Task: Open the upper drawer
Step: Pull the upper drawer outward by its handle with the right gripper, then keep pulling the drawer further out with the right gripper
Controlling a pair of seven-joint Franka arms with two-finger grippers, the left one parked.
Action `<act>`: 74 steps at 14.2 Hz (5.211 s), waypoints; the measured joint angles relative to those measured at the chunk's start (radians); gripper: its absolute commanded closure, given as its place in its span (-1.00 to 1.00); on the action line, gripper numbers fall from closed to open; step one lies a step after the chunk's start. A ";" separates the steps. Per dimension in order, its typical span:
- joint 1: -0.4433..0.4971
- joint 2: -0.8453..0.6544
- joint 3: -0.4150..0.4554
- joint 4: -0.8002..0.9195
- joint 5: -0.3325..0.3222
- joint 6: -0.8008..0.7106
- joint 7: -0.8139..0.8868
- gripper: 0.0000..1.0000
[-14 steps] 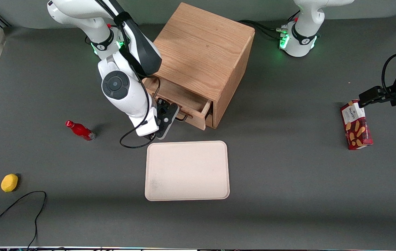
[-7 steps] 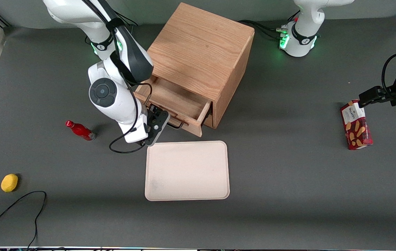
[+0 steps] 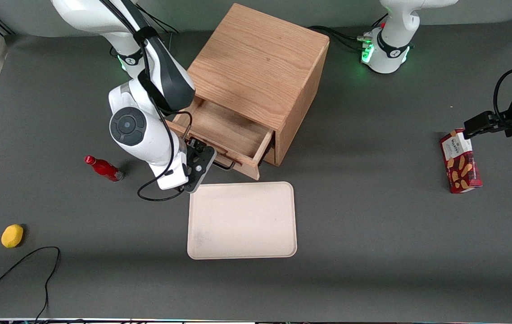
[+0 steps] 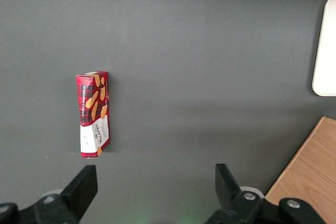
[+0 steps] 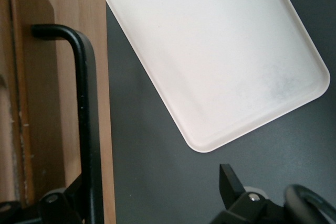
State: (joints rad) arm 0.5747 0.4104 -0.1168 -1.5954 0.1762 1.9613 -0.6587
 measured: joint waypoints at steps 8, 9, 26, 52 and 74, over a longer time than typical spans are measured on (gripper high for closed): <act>-0.014 0.025 0.001 0.023 0.000 0.013 -0.030 -1.00; -0.018 0.027 0.001 0.026 0.000 0.013 -0.030 -1.00; -0.069 0.042 -0.001 0.044 0.049 0.019 0.010 -1.00; -0.146 0.126 0.001 0.164 0.050 -0.002 -0.106 -1.00; -0.187 0.164 0.006 0.221 0.050 -0.013 -0.153 -1.00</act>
State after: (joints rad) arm 0.3880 0.5740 -0.1112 -1.3744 0.2260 1.9484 -0.8117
